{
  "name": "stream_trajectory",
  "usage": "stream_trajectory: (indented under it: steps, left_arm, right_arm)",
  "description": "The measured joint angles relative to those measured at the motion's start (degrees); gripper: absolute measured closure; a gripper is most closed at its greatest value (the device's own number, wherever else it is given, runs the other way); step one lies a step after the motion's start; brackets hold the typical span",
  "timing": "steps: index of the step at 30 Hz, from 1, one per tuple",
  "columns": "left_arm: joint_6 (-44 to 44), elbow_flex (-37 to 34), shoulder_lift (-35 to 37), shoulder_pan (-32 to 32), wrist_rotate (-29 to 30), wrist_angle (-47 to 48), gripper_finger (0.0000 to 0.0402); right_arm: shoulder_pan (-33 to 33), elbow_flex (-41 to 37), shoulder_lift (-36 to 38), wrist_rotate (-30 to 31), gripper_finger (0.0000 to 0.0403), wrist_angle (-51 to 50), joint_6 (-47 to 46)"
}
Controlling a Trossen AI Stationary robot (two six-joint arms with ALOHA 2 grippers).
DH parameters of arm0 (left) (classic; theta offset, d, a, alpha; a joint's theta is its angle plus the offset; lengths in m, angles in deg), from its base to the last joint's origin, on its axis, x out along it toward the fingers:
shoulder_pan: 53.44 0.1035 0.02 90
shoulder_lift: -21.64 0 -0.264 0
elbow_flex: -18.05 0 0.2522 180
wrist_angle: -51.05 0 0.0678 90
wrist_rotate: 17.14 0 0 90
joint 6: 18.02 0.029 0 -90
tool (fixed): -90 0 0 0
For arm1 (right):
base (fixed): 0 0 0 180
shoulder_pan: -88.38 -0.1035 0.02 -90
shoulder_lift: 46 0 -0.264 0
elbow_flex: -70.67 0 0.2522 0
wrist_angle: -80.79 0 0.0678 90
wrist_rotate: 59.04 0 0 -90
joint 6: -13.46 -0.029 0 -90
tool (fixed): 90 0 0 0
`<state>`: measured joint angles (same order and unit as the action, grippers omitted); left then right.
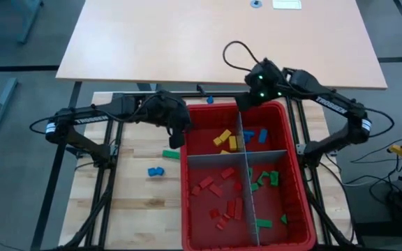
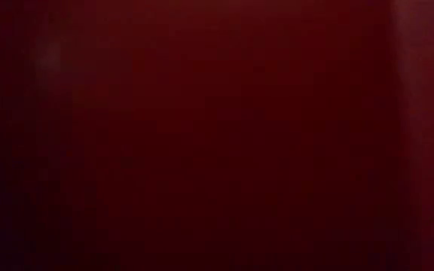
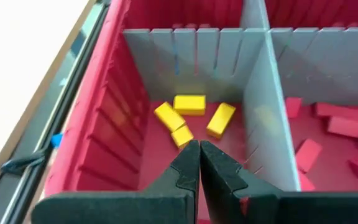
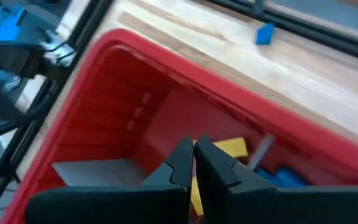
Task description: Sort blocks
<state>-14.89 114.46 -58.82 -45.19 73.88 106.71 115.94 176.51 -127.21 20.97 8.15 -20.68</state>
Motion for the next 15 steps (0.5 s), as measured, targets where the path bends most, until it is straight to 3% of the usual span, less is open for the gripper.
stream_trajectory:
  steps: [15]
  left_arm:
    - [2.43, -4.44, -2.94, 4.03, -10.79, -2.87, 0.0402]
  right_arm:
    - [0.19, -19.99, 20.07, 7.03, 0.0403, 0.42, -11.65]
